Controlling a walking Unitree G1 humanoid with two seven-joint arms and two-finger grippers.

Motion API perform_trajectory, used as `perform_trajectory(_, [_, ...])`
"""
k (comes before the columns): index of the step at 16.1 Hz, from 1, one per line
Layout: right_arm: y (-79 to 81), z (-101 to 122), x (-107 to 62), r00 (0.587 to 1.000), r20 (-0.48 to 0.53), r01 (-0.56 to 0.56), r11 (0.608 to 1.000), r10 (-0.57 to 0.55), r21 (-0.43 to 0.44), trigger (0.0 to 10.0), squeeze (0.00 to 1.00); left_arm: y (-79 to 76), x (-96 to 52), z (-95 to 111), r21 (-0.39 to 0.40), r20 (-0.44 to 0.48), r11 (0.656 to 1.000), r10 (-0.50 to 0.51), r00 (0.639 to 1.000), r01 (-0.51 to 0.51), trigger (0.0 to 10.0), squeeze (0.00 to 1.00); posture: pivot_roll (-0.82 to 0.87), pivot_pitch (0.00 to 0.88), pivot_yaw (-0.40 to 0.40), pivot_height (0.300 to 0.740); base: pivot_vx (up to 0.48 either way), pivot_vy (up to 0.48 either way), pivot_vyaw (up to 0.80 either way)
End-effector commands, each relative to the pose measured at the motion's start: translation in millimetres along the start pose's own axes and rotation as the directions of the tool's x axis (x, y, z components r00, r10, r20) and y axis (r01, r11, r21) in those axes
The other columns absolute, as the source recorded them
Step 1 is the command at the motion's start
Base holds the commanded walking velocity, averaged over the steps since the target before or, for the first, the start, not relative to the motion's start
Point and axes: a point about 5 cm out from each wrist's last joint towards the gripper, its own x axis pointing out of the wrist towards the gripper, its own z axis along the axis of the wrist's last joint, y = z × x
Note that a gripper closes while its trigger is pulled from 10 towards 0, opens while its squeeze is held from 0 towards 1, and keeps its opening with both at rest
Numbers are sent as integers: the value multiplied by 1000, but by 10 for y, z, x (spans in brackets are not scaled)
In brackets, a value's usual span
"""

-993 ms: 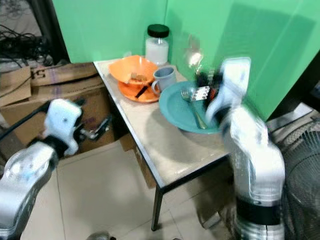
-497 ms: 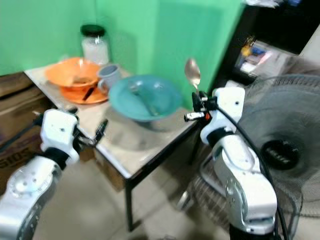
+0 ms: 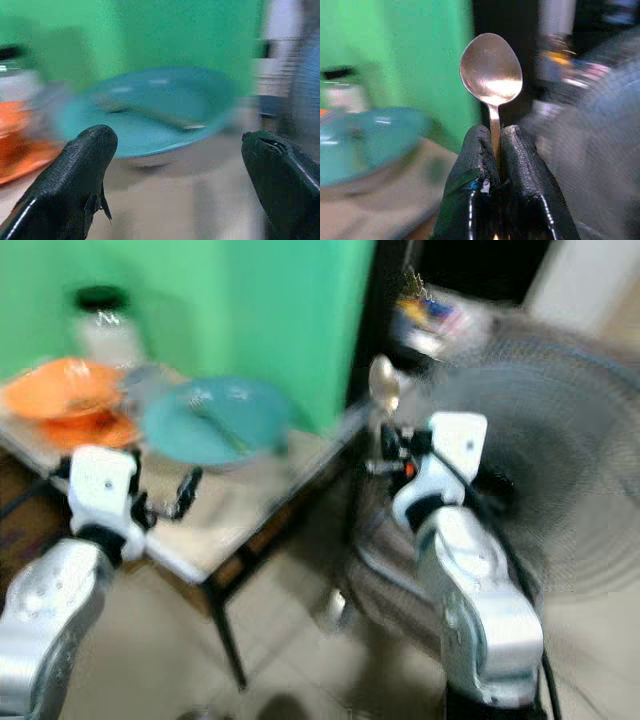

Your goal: Setting the table

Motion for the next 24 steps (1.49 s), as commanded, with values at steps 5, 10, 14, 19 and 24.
perform_trajectory(5, [-142,-120,59,999,4,46,995,-46,-85,10000,0,78,-13,-4,18,5,1000,18,1000,-18,10000,0,162,0,-58,740,0,0,-800])
perform_trajectory(10, [-151,-257,54,998,46,53,996,-50,-70,10000,0,67,-25,-36,-15,-5,1000,-15,1000,15,10000,0,188,0,-58,740,0,0,-800])
perform_trajectory(14, [-78,-76,7,994,101,48,996,-40,-80,10000,0,95,68,-62,-55,-1,998,7,1000,-7,10000,0,130,0,-12,740,0,0,-800])
perform_trajectory(19, [-77,-108,-21,995,68,85,993,-79,-76,10000,0,211,144,107,-106,112,989,117,987,-105,10000,0,114,0,23,740,0,0,-800])
perform_trajectory(24, [-173,43,-90,981,123,160,985,-152,-60,10000,0,142,278,101,-6,81,999,-38,996,38,10000,0,109,0,84,740,0,0,-800])
